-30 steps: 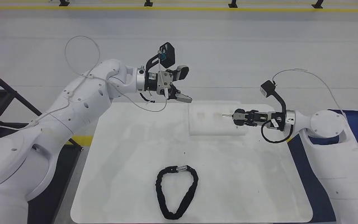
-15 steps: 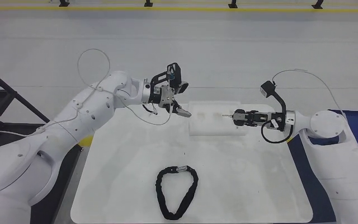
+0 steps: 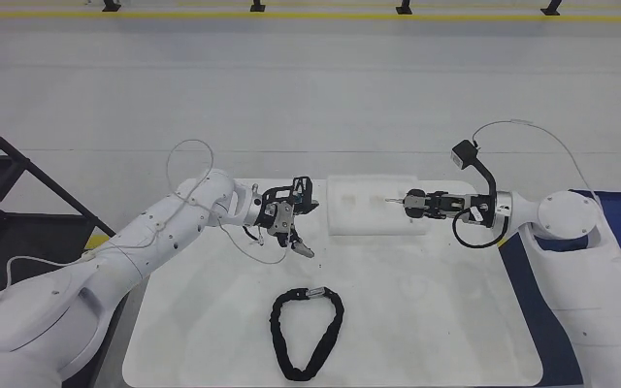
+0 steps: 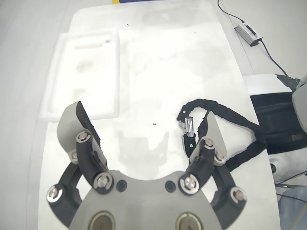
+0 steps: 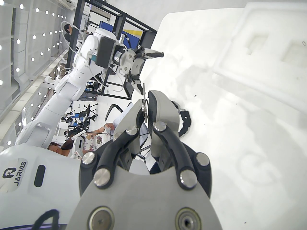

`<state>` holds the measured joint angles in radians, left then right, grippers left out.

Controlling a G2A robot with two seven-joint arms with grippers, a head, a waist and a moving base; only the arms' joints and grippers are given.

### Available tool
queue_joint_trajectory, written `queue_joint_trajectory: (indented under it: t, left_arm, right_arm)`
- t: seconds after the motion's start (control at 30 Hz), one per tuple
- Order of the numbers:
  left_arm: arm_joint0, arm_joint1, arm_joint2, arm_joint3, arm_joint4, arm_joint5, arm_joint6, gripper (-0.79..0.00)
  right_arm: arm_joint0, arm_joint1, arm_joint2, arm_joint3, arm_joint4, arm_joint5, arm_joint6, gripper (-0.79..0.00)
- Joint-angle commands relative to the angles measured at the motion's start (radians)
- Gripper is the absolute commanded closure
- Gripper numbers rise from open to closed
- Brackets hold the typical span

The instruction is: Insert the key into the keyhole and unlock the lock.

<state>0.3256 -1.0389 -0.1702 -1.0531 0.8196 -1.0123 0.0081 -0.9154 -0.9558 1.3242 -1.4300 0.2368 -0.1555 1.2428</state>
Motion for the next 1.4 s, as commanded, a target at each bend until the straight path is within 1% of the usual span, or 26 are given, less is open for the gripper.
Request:
queue_joint_trajectory:
  t: [0.0, 0.07, 0.13, 0.17, 0.8, 0.83, 0.9, 0.97, 1.07, 1.23, 1.37]
  left_arm:
    - [0.018, -0.005, 0.000, -0.012, -0.028, 0.000, -0.035, -0.785]
    - [0.031, -0.009, 0.000, -0.033, -0.057, 0.000, -0.099, -0.785]
    - [0.043, -0.013, 0.000, -0.058, -0.098, 0.000, -0.189, -0.785]
    - [0.043, -0.014, 0.000, -0.061, -0.107, 0.000, -0.203, -0.785]
    - [0.043, -0.014, 0.000, -0.061, -0.107, 0.000, -0.203, -0.785]
    - [0.051, -0.014, -0.001, -0.066, -0.105, 0.010, -0.201, -0.785]
    - [0.074, -0.011, -0.012, -0.079, -0.106, 0.003, -0.177, -0.785]
    - [0.093, -0.004, -0.026, -0.083, -0.063, 0.027, -0.157, -0.785]
    - [0.140, 0.013, -0.050, -0.092, 0.011, 0.057, -0.086, -0.785]
    - [0.228, 0.051, -0.086, -0.128, 0.194, 0.113, 0.078, -0.785]
    - [0.293, 0.069, -0.104, -0.120, 0.299, 0.157, 0.201, -0.785]
  right_arm:
    - [0.000, 0.000, 0.000, 0.000, 0.000, 0.000, 0.000, 0.000]
    - [0.000, 0.000, 0.000, 0.000, 0.000, 0.000, 0.000, 0.000]
    - [0.000, 0.000, 0.000, 0.000, 0.000, 0.000, 0.000, 0.000]
    - [0.000, 0.000, 0.000, 0.000, 0.000, 0.000, 0.000, 0.000]
    - [0.000, 0.000, 0.000, 0.000, 0.000, 0.000, 0.000, 0.000]
    - [0.000, 0.000, 0.000, 0.000, 0.000, 0.000, 0.000, 0.000]
    - [0.000, 0.000, 0.000, 0.000, 0.000, 0.000, 0.000, 0.000]
    - [0.000, 0.000, 0.000, 0.000, 0.000, 0.000, 0.000, 0.000]
    - [0.000, 0.000, 0.000, 0.000, 0.000, 0.000, 0.000, 0.000]
    - [0.000, 0.000, 0.000, 0.000, 0.000, 0.000, 0.000, 0.000]
    - [0.000, 0.000, 0.000, 0.000, 0.000, 0.000, 0.000, 0.000]
